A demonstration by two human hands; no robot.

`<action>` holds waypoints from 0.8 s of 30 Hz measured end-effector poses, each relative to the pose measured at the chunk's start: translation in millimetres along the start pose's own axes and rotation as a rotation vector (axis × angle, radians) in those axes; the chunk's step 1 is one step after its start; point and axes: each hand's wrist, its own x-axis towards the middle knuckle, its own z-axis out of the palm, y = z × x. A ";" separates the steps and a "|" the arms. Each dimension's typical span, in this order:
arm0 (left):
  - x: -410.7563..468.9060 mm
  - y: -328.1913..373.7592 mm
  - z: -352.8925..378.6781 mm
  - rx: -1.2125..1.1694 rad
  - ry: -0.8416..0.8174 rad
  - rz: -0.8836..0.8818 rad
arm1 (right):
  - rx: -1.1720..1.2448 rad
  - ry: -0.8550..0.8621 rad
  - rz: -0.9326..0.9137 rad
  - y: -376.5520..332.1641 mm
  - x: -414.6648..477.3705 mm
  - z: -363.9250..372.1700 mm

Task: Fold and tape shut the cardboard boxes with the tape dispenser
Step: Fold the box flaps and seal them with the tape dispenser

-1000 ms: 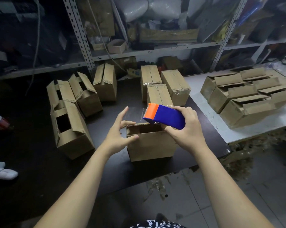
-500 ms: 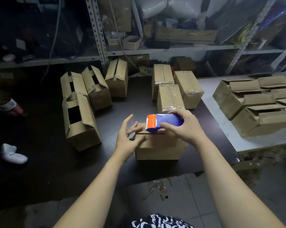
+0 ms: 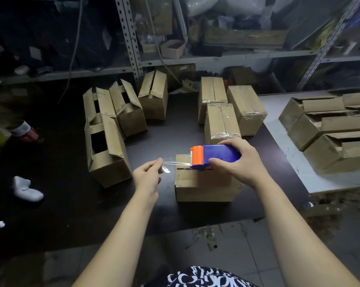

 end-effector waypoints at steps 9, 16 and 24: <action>12.2 -31.9 13.4 0.048 0.090 -0.173 | -0.023 -0.035 -0.012 0.6 2.8 0.5; 8.8 -46.4 28.8 0.139 0.007 -0.145 | -0.042 -0.020 -0.037 3.4 0.7 4.6; 1.2 -34.4 32.9 0.240 0.113 0.096 | -0.073 0.033 -0.042 3.7 2.1 7.7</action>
